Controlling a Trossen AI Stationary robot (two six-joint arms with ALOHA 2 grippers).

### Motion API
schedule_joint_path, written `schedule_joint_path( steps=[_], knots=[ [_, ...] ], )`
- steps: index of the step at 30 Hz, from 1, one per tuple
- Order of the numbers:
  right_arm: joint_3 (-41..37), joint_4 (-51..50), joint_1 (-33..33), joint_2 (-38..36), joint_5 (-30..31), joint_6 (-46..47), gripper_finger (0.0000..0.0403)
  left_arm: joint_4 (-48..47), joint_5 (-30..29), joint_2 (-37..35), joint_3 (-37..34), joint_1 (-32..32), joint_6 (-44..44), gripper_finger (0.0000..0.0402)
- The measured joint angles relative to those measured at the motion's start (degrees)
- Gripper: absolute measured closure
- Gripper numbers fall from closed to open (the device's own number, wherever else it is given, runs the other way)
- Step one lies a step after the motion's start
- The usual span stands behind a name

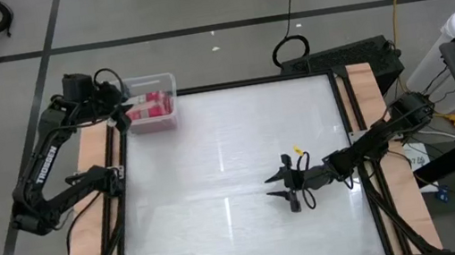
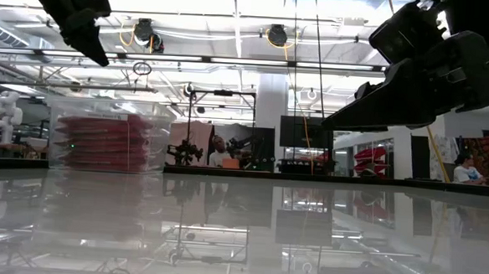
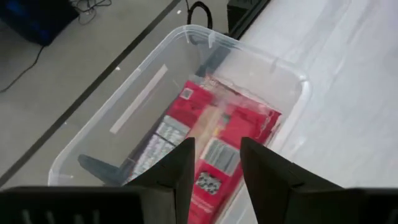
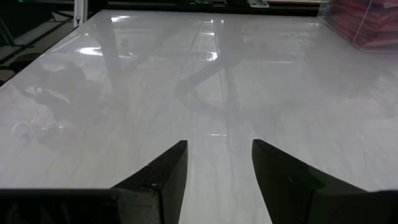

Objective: Sort popcorn bags into baskets
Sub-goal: Put the red popcorn bag into the transparent container

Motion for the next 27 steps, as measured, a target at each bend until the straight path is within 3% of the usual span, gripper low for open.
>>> schedule_joint_path(
  steps=[5, 11, 18, 21, 27],
  knots=[
    [0.0, -0.01, 0.0, 0.0, 0.0, -0.04, 0.0232, 1.6, -0.99, -0.02, -2.92, -5.61, -1.8, 0.0272],
    [0.0, -0.03, -0.09, 0.0, 0.07, -0.59, 0.0232, 12.49, -20.61, 0.11, -9.04, -16.31, -6.17, 0.0272],
    [0.0, -0.01, -0.27, 0.0, 0.11, -2.36, 0.0232, 18.5, -24.5, 6.9, -10.4, -23.72, -11.53, 0.0271],
    [0.0, 0.02, -0.89, 0.0, 0.15, -2.05, 0.0232, 19.53, -26.63, 12.22, -9.85, -24.29, -16.65, 0.0249],
    [0.0, -0.04, -2.89, 0.0, 3.56, 0.06, 0.0232, 20.1, -31.67, 21.08, -5.73, -24.93, -23.1, 0.0162]
  ],
)
